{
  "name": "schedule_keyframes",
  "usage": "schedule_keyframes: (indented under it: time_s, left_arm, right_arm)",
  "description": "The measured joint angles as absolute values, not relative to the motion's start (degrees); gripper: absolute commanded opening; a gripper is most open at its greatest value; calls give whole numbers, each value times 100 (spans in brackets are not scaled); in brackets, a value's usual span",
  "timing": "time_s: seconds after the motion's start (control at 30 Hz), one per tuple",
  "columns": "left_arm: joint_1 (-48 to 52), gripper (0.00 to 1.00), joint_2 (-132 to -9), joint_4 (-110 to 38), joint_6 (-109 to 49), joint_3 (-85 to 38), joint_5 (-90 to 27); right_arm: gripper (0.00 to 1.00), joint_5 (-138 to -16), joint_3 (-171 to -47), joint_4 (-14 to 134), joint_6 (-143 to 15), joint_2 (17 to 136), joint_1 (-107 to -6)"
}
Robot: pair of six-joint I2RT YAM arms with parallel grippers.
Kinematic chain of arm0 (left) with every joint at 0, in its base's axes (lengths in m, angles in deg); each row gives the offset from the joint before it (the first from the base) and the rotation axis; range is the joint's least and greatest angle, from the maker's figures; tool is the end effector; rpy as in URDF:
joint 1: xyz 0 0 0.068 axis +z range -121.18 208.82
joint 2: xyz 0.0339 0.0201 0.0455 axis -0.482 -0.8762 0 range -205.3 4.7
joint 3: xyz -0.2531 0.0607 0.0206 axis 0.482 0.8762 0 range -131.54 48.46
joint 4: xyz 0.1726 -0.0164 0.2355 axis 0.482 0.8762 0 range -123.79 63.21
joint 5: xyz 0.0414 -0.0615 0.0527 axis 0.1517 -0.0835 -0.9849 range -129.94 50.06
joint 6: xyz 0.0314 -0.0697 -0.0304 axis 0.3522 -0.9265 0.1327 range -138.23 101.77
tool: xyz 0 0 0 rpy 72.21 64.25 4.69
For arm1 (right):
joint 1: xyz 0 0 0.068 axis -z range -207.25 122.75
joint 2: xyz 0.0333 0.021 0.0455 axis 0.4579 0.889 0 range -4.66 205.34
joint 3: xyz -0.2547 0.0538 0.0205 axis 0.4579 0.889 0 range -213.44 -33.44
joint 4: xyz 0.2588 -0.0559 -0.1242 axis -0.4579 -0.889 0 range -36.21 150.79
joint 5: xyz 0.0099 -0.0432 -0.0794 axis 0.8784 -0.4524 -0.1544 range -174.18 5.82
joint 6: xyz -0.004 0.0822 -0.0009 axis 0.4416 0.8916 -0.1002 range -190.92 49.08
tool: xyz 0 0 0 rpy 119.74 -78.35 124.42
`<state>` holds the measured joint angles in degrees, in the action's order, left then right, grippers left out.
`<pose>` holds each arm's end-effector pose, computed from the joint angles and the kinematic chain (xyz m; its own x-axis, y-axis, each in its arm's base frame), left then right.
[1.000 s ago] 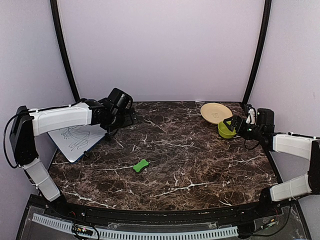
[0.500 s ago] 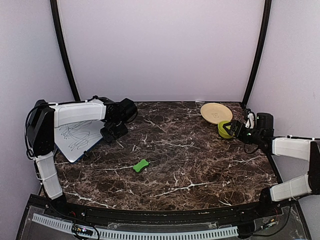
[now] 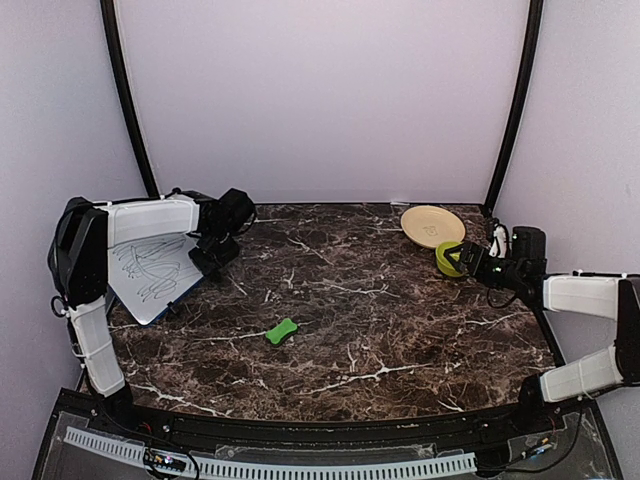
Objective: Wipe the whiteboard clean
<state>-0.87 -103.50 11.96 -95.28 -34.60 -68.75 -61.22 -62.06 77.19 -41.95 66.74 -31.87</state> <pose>0.3823 -0.1782 0.1599 -0.4732 -0.7132 -0.5171 -0.7335 0.6441 -0.2170 0.3065 0.0528 0.1454 -0.5920 0.3996 -0.6999 -0.1552 0.7956 0.5856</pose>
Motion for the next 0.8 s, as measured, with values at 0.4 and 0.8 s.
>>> schedule_keyframes:
  time_s: [0.4, 0.8]
  left_arm:
    - [-31, 44, -10857, 976, -9493, -3465, -6893]
    - [118, 42, -11303, 847, -9519, -3747, -6891]
  right_arm:
    - [98, -6098, -6206, 7750, -4221, 6757, -3187]
    - [99, -6078, -6206, 7752, -4280, 6875, -3187]
